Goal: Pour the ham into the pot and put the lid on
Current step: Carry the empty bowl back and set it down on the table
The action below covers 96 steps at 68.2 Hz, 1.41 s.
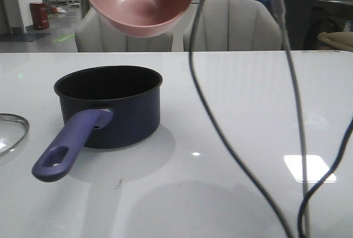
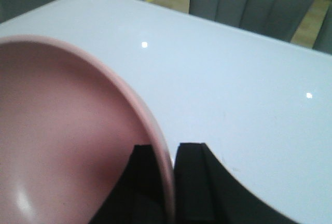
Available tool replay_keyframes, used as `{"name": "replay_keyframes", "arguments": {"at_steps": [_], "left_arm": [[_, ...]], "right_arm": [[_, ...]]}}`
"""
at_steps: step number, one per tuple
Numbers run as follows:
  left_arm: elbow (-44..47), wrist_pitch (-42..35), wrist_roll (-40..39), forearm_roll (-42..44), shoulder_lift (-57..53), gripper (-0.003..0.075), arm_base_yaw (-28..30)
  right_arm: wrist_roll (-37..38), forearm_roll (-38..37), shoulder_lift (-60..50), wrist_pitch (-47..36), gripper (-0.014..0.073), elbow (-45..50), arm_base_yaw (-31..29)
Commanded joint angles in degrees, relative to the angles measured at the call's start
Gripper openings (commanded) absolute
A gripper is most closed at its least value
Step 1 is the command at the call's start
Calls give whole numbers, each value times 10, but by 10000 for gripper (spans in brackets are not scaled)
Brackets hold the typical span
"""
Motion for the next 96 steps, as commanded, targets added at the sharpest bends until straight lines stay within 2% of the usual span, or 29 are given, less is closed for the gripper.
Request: {"name": "replay_keyframes", "arguments": {"at_steps": [1, 15, 23, 40, 64, 71, 79, 85, 96], "left_arm": [[-16, -44, -1, -7, 6, 583, -5], [-16, -44, -1, -7, 6, 583, -5], [-16, -44, -1, -7, 6, 582, -5], [-16, -44, -1, -7, 6, 582, -5], [-16, -44, -1, -7, 6, 582, -5], [-16, -44, -1, -7, 6, 582, -5], [-16, -44, -1, -7, 6, 583, -5], [-16, -44, -1, -7, 6, 582, -5], [-16, -44, -1, -7, 6, 583, -5]], "right_arm": [[6, 11, -46, 75, 137, -17, -46], [9, 25, -48, 236, 137, -15, -149], [9, 25, -43, 284, 137, -15, -187], [18, 33, 20, 326, 137, -15, -243], [18, 49, 111, 323, 148, -15, -247], [18, 48, 118, 319, 206, -17, -249], [17, 39, 115, 318, 349, -18, -249], [0, 19, 102, 323, 424, -23, -249], [-4, 9, 39, 324, 456, -24, -248]]}}
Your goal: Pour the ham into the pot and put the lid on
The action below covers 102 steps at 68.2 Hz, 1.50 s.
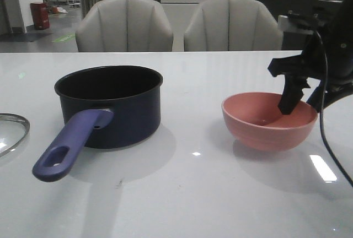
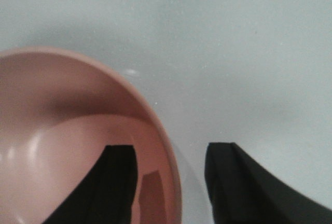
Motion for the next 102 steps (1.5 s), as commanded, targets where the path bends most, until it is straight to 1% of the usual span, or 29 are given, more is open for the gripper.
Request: {"name": "replay_keyframes", "arguments": {"at_steps": [1, 14, 27, 45, 53, 65, 78, 85, 93, 98, 101, 102], "left_arm": [[-16, -44, -1, -7, 6, 583, -5], [-16, -44, -1, -7, 6, 583, -5], [-16, -44, -1, -7, 6, 582, -5], [-16, -45, -1, -7, 6, 583, -5], [-16, -46, -1, -8, 6, 582, -5], [-16, -47, -1, -14, 6, 582, -5], [-16, -47, -1, -14, 6, 583, -5], [-16, -47, -1, -14, 6, 583, -5], [-16, -47, -1, -14, 6, 583, -5], [-16, -47, -1, -14, 6, 583, -5], [-16, -47, -1, -14, 6, 582, -5], [-16, -47, -1, -14, 6, 583, -5]], "right_arm": [[-11, -6, -81, -14, 456, -20, -4], [-33, -6, -194, -36, 456, -7, 20], [-36, -6, -315, -93, 456, 51, 64], [-36, -6, -472, -216, 456, 195, 121], [-36, -6, -538, -240, 456, 264, 135], [-35, -6, -650, -270, 456, 362, 137], [-31, 12, -806, -282, 456, 452, 137], [-32, 12, -868, -277, 456, 490, 137], [-32, 12, -909, -254, 455, 519, 137], [-32, 12, -917, -253, 449, 533, 137], [-32, 12, -916, -254, 425, 537, 137], [-32, 12, -916, -254, 402, 538, 137]]}}
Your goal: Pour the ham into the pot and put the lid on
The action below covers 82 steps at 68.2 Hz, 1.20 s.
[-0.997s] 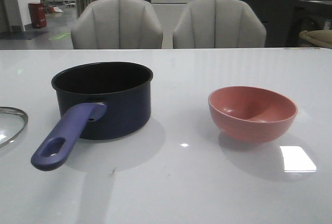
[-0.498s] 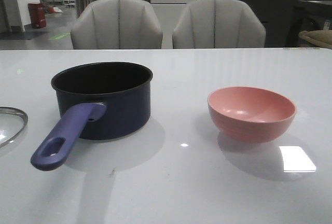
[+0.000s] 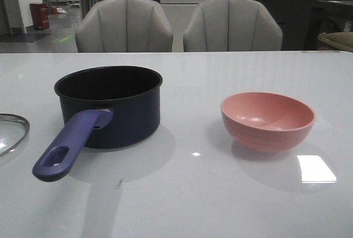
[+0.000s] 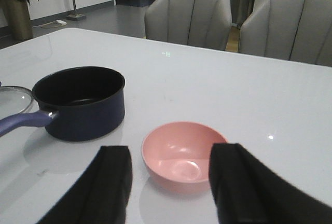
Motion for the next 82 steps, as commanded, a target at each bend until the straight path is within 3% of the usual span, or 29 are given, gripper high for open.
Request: {"name": "replay_keyframes", "arguments": {"at_steps": [1, 11, 17, 29, 39, 44, 55, 70, 82], "left_arm": [[-16, -45, -1, -7, 6, 583, -5], [-16, -43, -1, -7, 6, 582, -5], [-16, -46, -1, -7, 8, 583, -5], [-41, -34, -1, -7, 46, 599, -5], [-92, -32, -2, 3, 126, 696, -2], [-119, -28, -17, 13, 181, 708, 9], [-181, -5, -112, 75, 305, 707, 69], [-252, 23, -113, 39, 486, 707, 173], [-313, 94, -113, 34, 629, 678, 200]], "right_arm": [[-4, 4, 2, -40, 384, -6, 0], [-3, 4, 2, -32, 118, -6, 0], [-3, 5, 2, -26, 164, -6, 0], [-3, 5, 2, -26, 162, -6, 0], [-3, 5, 2, -26, 162, -6, 0], [-3, 5, 2, -26, 162, -6, 0], [-3, 5, 2, -26, 162, -6, 0], [-3, 5, 2, -26, 162, -6, 0], [-3, 5, 2, -26, 162, -6, 0]]}}
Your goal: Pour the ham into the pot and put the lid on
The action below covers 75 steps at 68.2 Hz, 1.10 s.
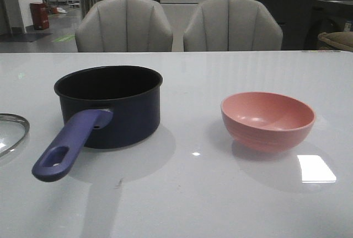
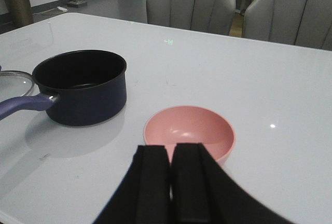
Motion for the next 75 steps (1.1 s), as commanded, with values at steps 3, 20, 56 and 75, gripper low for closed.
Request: {"name": "replay_keyframes", "arguments": {"at_steps": [3, 20, 56, 75], "left_arm": [[-66, 29, -5, -9, 93, 664, 7], [-171, 119, 1, -5, 233, 591, 7], [-304, 226, 1, 10, 411, 668, 7], [-314, 223, 1, -12, 452, 657, 9]], "right_arm": [[-3, 5, 5, -39, 162, -16, 0], [-3, 5, 5, -39, 162, -16, 0], [-3, 5, 5, -39, 162, -16, 0], [-3, 5, 5, -39, 162, -16, 0]]}}
